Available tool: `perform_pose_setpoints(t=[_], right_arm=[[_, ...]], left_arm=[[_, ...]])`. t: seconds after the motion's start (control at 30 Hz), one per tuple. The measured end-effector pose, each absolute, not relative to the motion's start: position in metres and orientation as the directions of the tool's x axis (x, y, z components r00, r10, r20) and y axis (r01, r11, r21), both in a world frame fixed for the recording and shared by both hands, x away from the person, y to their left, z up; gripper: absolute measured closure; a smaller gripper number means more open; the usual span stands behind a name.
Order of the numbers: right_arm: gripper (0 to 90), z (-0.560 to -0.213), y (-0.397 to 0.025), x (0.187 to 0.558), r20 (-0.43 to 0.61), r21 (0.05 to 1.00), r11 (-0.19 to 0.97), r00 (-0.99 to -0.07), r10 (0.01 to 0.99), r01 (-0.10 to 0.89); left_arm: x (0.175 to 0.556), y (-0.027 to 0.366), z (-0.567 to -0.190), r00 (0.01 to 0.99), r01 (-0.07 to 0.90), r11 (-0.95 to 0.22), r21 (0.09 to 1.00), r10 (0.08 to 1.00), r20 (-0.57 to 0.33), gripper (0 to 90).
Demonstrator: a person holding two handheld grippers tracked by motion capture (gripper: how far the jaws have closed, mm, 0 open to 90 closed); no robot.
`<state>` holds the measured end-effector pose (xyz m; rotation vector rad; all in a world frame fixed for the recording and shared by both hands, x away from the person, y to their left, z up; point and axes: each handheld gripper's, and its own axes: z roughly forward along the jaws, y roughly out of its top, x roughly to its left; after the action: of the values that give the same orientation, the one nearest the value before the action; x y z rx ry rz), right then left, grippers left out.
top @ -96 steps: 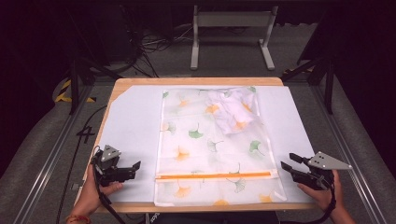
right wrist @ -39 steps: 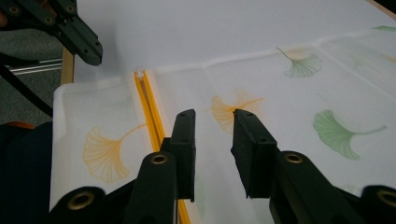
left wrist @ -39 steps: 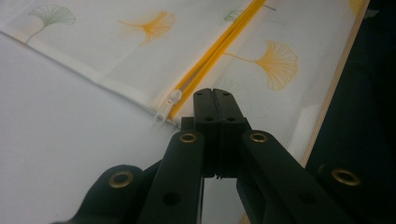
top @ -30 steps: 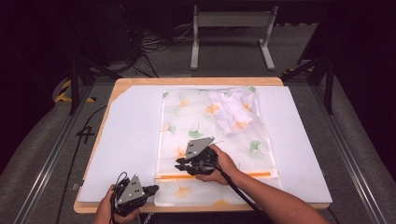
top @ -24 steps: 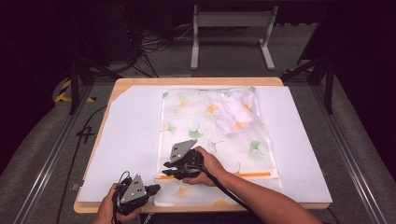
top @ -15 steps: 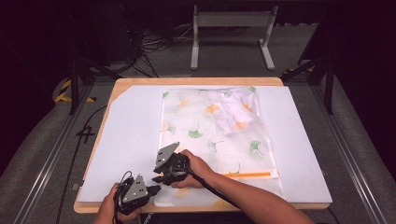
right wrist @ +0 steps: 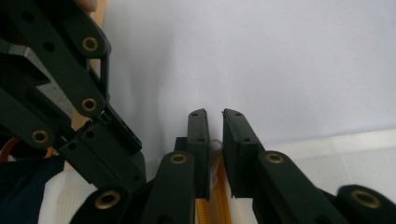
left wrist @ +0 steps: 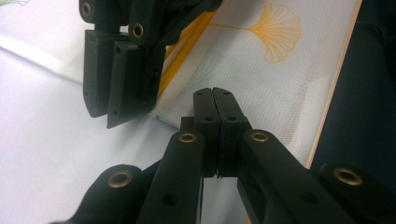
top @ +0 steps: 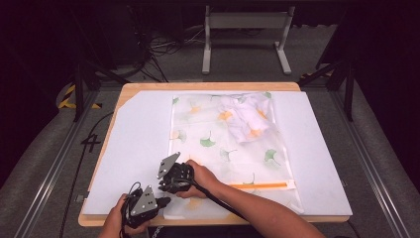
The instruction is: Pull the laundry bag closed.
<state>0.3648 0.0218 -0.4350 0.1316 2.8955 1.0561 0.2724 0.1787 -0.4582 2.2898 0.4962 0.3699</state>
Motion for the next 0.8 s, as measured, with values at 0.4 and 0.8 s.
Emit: perform_pose_setpoints(t=[0.4,0.8], right_arm=[[83.1,-0.424,0.003,0.365,-0.008,0.677,0.73,-0.992,0.128,0.088],[78.6,-0.43,-0.023,0.362,0.017,0.646,0.755,-0.991,0.13,0.11]], left_arm=[[0.274,0.179,-0.458,0.886,0.244,-0.64,0.728,0.453,0.102,89.7],[0.275,0.179,-0.458,0.885,0.255,-0.635,0.729,0.458,0.089,89.4]])
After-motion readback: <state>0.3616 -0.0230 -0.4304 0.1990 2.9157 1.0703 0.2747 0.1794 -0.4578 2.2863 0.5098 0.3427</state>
